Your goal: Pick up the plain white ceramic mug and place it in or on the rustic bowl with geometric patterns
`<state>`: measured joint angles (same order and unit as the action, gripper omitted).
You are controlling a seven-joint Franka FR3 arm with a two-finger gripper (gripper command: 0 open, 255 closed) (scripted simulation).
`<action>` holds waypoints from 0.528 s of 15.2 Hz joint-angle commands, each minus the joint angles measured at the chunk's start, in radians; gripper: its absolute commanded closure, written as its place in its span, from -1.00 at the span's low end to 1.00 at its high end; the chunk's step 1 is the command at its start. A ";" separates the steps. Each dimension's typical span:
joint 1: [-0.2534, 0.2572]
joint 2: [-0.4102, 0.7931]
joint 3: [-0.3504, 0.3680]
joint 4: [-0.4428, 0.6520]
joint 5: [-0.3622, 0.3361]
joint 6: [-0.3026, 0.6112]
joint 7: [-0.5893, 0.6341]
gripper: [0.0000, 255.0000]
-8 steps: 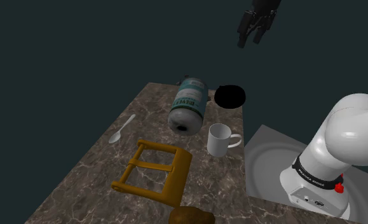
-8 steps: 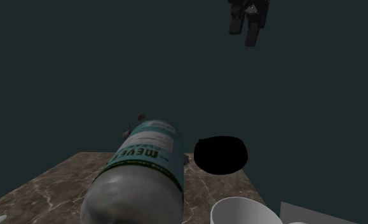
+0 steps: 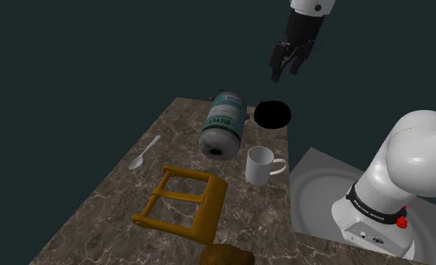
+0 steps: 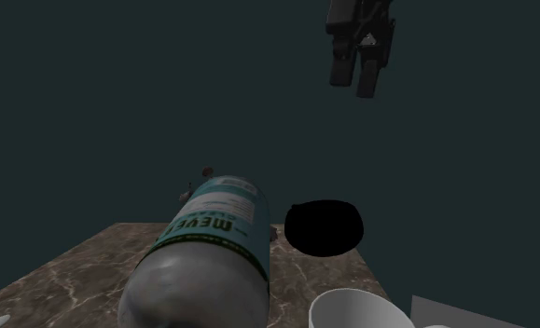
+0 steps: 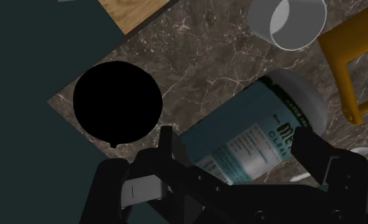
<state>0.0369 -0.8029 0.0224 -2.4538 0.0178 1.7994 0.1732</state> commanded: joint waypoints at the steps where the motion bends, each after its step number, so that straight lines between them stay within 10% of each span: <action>1: 0.016 0.000 0.034 -0.044 0.018 0.036 0.030 -1.00; 8: 0.085 0.024 0.161 -0.173 0.090 0.159 0.137 -1.00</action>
<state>0.1091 -0.7921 0.1593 -2.6123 0.0935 1.9351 0.2890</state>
